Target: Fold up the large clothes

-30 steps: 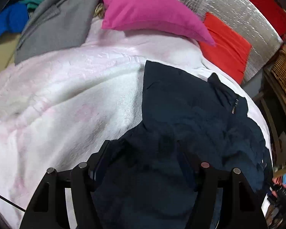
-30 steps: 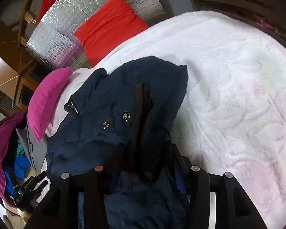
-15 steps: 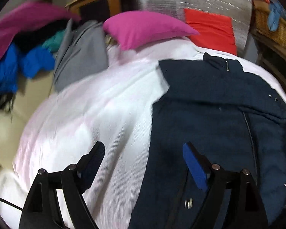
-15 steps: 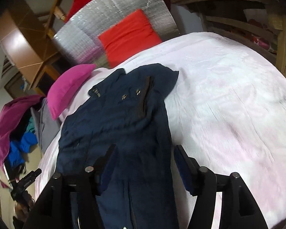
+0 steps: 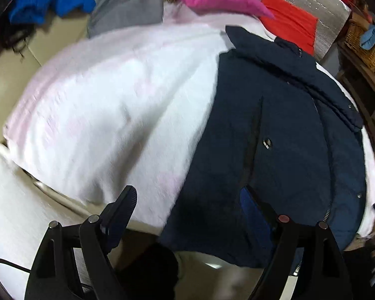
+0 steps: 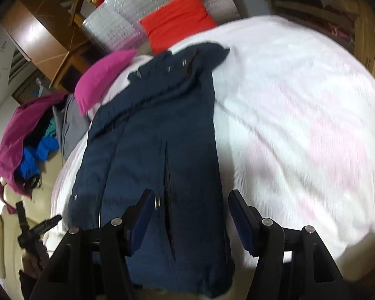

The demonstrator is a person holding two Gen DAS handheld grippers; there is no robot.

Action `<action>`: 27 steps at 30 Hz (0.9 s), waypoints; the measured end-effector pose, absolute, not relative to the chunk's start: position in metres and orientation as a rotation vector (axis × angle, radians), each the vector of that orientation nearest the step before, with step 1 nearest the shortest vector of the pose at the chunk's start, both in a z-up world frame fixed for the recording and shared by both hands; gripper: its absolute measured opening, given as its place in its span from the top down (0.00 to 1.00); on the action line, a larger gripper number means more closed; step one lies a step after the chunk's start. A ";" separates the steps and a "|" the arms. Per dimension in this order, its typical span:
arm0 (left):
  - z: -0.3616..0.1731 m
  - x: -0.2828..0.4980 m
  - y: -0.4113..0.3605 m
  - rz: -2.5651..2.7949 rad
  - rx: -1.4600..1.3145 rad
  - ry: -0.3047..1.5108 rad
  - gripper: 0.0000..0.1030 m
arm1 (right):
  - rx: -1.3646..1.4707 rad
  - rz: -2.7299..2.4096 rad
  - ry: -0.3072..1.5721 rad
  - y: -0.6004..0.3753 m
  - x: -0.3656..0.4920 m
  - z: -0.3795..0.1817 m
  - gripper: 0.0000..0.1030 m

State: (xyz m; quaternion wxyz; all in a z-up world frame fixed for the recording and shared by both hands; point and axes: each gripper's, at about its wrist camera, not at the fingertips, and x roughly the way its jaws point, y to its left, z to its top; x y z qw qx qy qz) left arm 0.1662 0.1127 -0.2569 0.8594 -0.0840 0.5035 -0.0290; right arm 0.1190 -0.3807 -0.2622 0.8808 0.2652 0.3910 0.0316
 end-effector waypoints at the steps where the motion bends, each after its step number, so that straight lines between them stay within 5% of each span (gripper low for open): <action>1: -0.261 0.167 0.111 -0.082 -0.189 1.078 0.18 | 0.562 0.073 0.836 -0.380 0.115 -0.267 0.34; 7: -0.282 0.171 0.104 -0.166 -0.267 1.187 0.18 | 0.562 0.081 0.949 -0.378 0.102 -0.300 0.34; 11: -0.284 0.171 0.108 -0.175 -0.312 1.181 0.40 | 0.595 0.075 1.008 -0.374 0.113 -0.323 0.32; 14: -0.285 0.172 0.110 -0.182 -0.333 1.181 0.42 | 0.528 0.078 0.988 -0.356 0.115 -0.320 0.29; 16: -0.285 0.171 0.109 -0.189 -0.325 1.181 0.42 | 0.481 0.099 0.993 -0.342 0.115 -0.320 0.34; 20: -0.292 0.179 0.111 -0.155 -0.334 1.216 0.31 | 0.359 0.085 0.984 -0.318 0.112 -0.313 0.59; 26: -0.294 0.179 0.117 -0.167 -0.367 1.211 0.33 | 0.408 0.135 0.988 -0.325 0.113 -0.317 0.59; 27: -0.293 0.178 0.114 -0.179 -0.357 1.208 0.41 | 0.407 0.133 0.992 -0.326 0.114 -0.321 0.58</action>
